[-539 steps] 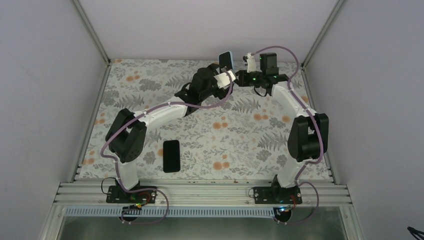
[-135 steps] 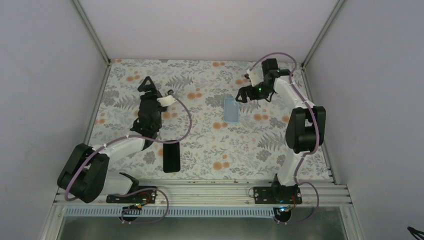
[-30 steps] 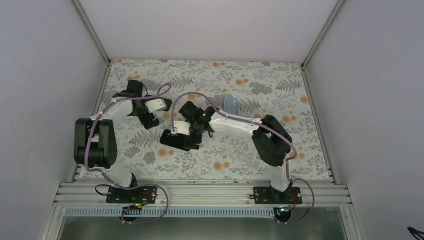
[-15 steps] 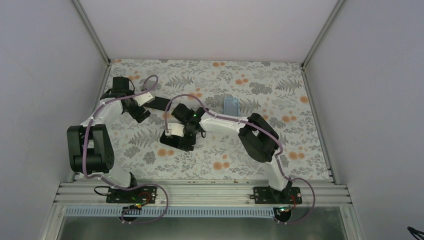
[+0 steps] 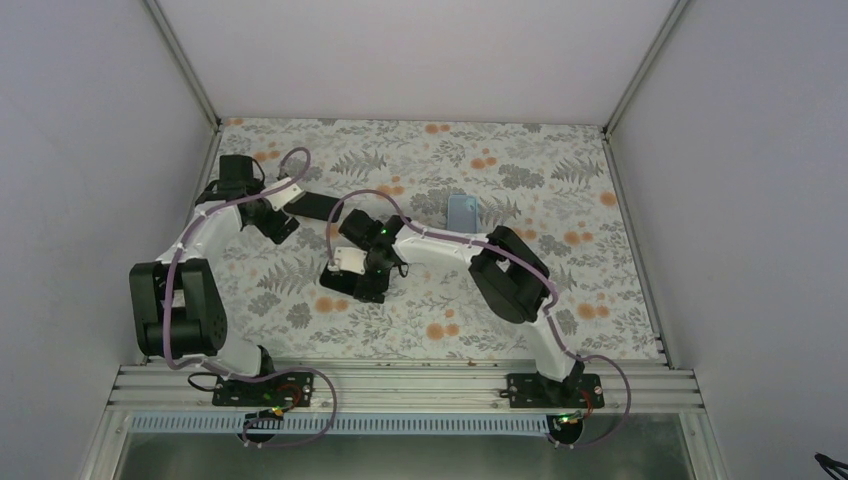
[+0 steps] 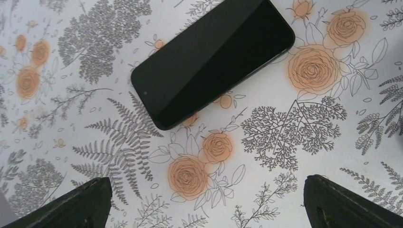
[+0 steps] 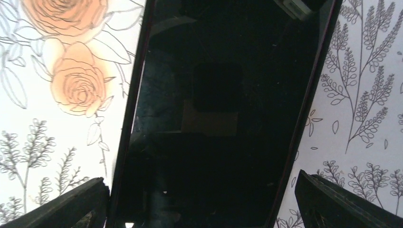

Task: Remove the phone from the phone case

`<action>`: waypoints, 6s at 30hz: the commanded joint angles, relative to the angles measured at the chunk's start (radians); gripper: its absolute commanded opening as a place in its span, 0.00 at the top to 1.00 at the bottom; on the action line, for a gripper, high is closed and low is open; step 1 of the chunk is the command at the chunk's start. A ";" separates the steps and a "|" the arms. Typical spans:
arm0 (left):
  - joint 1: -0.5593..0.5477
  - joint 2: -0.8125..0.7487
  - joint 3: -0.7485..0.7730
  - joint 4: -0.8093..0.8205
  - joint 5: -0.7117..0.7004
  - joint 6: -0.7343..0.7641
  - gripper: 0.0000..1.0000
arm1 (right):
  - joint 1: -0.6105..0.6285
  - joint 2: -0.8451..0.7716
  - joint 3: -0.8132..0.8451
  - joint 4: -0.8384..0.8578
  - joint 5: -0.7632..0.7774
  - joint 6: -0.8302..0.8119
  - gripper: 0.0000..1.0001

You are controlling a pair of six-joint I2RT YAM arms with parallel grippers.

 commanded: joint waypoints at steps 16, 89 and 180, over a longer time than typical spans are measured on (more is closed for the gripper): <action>0.019 -0.008 -0.029 0.021 0.124 -0.095 0.00 | 0.024 0.068 -0.032 0.060 0.190 0.038 0.47; -0.126 0.404 0.628 -0.427 0.948 -0.274 0.01 | -0.237 -0.334 0.031 0.145 0.319 -0.084 0.69; -0.270 0.502 0.937 -0.818 1.057 0.021 0.98 | -0.699 -0.204 0.208 -0.363 -0.957 -0.265 0.72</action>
